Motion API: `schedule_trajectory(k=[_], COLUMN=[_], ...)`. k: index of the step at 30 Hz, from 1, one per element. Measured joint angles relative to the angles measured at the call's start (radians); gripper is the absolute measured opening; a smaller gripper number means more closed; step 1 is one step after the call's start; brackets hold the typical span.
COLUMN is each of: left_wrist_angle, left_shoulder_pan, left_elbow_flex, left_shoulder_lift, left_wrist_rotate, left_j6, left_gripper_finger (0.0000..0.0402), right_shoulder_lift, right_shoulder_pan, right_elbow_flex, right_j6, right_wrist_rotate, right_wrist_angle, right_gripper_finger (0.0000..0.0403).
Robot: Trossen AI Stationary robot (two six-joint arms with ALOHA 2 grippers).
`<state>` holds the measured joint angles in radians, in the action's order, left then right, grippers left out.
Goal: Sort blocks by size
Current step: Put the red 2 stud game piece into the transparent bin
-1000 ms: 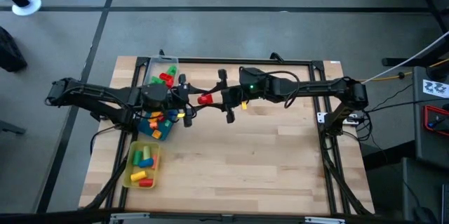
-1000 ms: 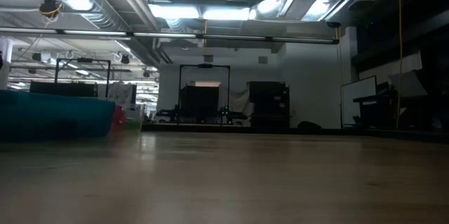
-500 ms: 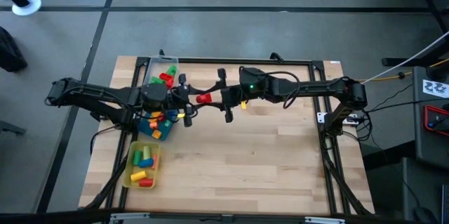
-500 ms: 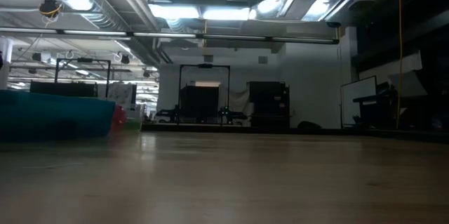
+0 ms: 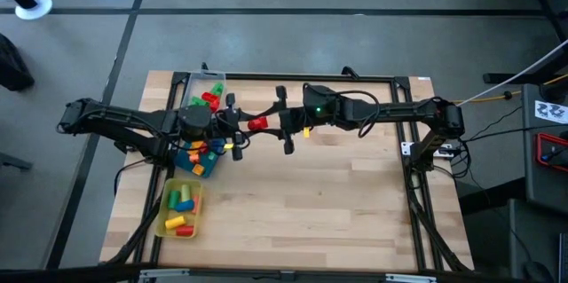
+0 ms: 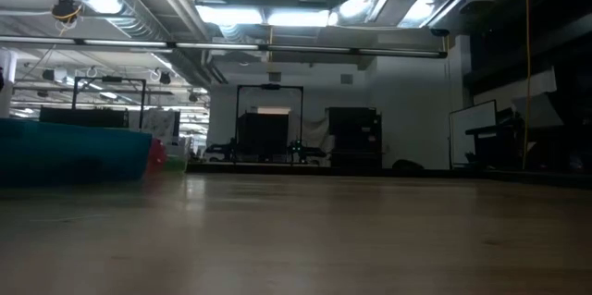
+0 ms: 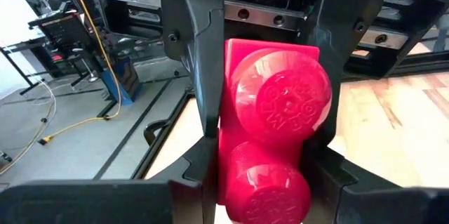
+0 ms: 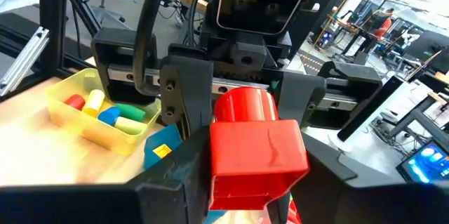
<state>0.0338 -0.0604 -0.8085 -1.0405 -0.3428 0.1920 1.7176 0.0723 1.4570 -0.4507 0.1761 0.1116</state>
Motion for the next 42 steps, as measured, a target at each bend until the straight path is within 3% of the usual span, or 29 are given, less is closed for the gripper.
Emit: schedule_trajectory(k=[9,15,20,25,28,33,37,42], left_wrist_angle=[0.005,-0.014,-0.123,-0.376,-0.539,-0.670,-0.661,-0.653], left_shoulder_pan=[0.011,0.073,0.176,0.311,0.406,0.578,0.704,0.819], left_elbow_flex=[-0.001,-0.001,-0.002,-0.002,-0.002,-0.001,-0.001,-0.001], left_shoulder_lift=[0.001,0.038,0.132,0.198,0.196,0.136,0.054,-0.075], left_wrist_rotate=[-0.008,-0.008,-0.042,-0.108,-0.128,-0.160,-0.162,-0.162], left_j6=[-0.059,-0.106,-0.123,-0.187,-0.212,-0.237,-0.211,-0.240], left_gripper_finger=[0.0123,0.0125,0.0127,0.0128,0.0128,0.0128,0.0129,0.0129], right_shoulder_lift=[0.000,-0.058,-0.199,-0.383,-0.488,-0.639,-0.763,-0.901], right_shoulder_pan=[0.000,0.000,0.000,0.000,0.001,0.000,-0.001,-0.001], right_elbow_flex=[0.000,0.000,0.000,0.000,0.000,-0.010,-0.142,-0.436], right_j6=[-0.024,-0.191,-0.266,-0.275,-0.272,-0.234,-0.177,-0.094], right_wrist_rotate=[-0.107,-0.170,-0.291,-0.386,-0.380,-0.260,-0.179,-0.175], right_wrist_angle=[0.039,0.033,-0.103,-0.351,-0.513,-0.677,-0.666,-0.467], right_gripper_finger=[0.0234,0.0274,0.0284,0.0281,0.0280,0.0280,0.0280,0.0280])
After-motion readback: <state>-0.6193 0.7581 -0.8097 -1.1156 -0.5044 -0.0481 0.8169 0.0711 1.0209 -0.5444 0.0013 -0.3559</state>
